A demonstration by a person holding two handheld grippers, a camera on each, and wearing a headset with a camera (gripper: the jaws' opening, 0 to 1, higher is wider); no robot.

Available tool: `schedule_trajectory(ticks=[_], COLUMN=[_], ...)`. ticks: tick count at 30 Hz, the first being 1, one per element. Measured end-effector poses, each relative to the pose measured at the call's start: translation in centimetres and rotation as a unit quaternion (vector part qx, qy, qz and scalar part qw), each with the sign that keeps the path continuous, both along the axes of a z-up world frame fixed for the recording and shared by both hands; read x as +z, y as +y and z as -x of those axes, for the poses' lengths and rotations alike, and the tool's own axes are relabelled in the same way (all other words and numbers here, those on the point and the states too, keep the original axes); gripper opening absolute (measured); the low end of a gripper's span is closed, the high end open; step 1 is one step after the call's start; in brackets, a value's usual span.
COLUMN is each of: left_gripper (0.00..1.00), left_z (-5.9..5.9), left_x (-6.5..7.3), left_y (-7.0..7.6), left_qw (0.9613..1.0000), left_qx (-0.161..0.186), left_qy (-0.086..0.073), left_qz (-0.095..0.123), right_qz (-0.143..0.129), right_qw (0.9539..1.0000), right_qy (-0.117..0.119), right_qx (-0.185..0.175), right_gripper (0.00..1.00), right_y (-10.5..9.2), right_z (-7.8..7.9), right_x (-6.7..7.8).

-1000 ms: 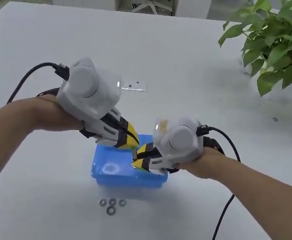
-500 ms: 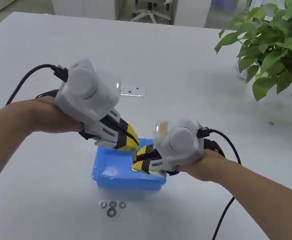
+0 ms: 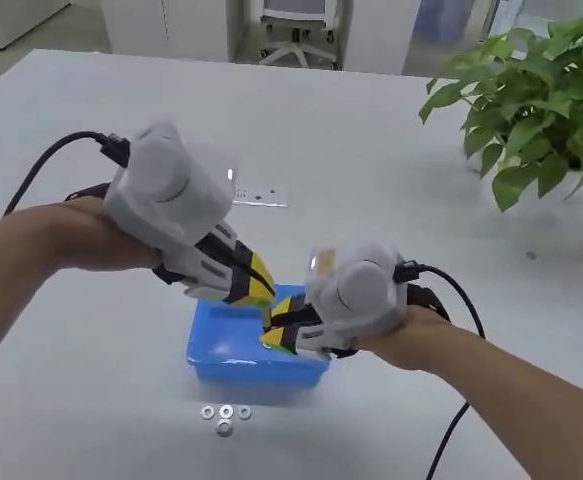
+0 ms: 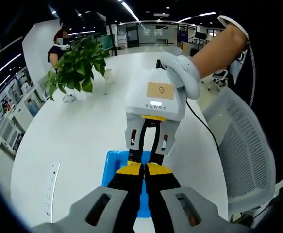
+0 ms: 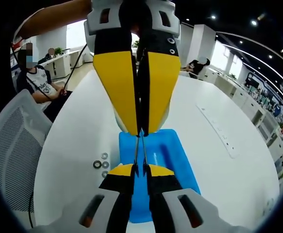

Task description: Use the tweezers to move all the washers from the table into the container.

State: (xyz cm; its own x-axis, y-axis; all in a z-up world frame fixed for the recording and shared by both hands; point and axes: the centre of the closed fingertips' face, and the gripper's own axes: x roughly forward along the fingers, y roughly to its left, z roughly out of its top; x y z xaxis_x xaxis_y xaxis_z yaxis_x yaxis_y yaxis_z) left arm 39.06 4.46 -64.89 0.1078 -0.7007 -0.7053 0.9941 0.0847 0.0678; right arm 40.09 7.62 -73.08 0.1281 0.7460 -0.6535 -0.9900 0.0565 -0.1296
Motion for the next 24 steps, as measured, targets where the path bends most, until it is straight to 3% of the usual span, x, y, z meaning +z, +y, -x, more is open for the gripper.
schedule_trajectory(ticks=[12, 24], left_gripper=[0.05, 0.05], left_z=[1.8, 3.7], left_x=[0.4, -0.2], left_y=[0.4, 0.8], left_qw=[1.0, 1.0], left_qx=[0.0, 0.006], left_qy=[-0.005, 0.002], left_qz=[-0.006, -0.008], right_qz=[-0.006, -0.007], right_qw=[1.0, 0.9999], right_qy=[-0.005, -0.002], right_qx=[0.004, 0.014], right_gripper=[0.12, 0.12], right_y=[0.5, 1.0], right_z=[1.7, 3.8], right_x=[0.5, -0.2])
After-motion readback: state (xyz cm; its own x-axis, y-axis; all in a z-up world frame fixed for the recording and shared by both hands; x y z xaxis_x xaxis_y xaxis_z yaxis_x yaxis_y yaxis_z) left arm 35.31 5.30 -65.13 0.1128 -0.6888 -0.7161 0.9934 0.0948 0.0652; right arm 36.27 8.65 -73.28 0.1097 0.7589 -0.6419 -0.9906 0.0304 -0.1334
